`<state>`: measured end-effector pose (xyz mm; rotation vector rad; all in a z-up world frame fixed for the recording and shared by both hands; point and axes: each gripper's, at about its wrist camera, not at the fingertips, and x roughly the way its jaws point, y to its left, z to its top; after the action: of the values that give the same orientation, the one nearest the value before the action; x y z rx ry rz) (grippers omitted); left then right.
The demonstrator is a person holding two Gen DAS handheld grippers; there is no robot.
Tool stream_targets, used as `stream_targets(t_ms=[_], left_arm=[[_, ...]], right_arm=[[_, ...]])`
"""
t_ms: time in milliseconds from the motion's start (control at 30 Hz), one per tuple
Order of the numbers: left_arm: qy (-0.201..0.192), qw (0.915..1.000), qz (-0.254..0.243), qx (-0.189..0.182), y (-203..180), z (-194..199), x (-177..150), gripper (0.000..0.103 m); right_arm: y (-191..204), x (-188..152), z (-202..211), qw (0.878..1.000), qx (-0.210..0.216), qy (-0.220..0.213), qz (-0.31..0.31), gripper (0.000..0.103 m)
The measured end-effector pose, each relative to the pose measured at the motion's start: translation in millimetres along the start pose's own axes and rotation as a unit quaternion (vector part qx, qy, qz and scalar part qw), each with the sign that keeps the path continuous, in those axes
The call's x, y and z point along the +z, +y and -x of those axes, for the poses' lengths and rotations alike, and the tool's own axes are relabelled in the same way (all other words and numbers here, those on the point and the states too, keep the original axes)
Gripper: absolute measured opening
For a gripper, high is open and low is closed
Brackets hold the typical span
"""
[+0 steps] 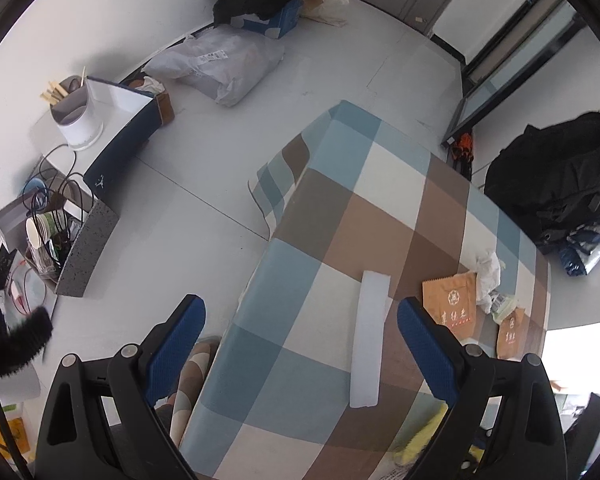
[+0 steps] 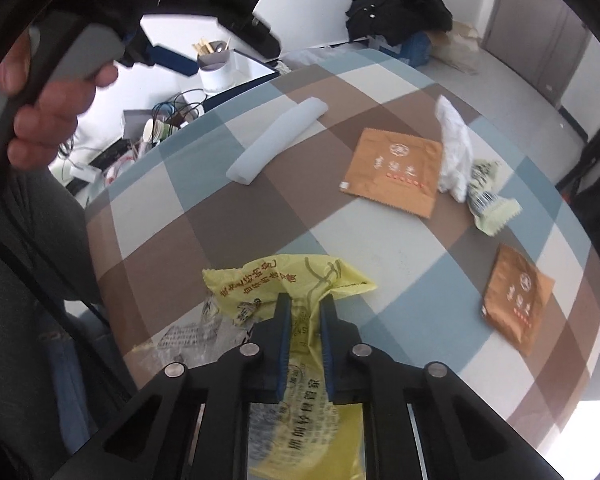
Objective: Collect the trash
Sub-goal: 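Grasp the white foam strip with the left gripper while the right holds the bag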
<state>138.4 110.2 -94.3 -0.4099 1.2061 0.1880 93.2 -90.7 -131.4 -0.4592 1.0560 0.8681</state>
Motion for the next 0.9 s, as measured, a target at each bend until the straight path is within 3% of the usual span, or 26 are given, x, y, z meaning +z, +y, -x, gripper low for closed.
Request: stream_targets(t_ms=[333, 433, 633, 733, 900], left_arm=[[0.053, 0.9920, -0.105, 0.044, -31.0, -28.6, -20.6, 0.095], [0.053, 0.9899, -0.119, 0.056, -34.8, -32.6, -22.8, 0.094], [0.036, 0.9835, -0.155, 0.086, -46.0, -35.7, -24.7, 0.082], [0.027, 0.9830, -0.163, 0.080, -50.7, -33.6, -25.6, 0.068], [0.014, 0.9806, -0.185, 0.065, -63.8, -29.8, -31.6, 0.026]], right_arm=[[-58.7, -14.6, 59.0, 0.991, -0.013, -0.079, -0.102, 0.011], [-79.0, -22.8, 77.2, 0.984, -0.020, -0.105, -0.141, 0.011], [-107.8, -34.1, 99.4, 0.971, -0.037, -0.138, -0.192, 0.011], [-114.7, -39.9, 107.2, 0.966, -0.038, -0.146, -0.210, 0.011], [-112.4, -48.9, 117.2, 0.964, -0.044, -0.156, -0.210, 0.011]])
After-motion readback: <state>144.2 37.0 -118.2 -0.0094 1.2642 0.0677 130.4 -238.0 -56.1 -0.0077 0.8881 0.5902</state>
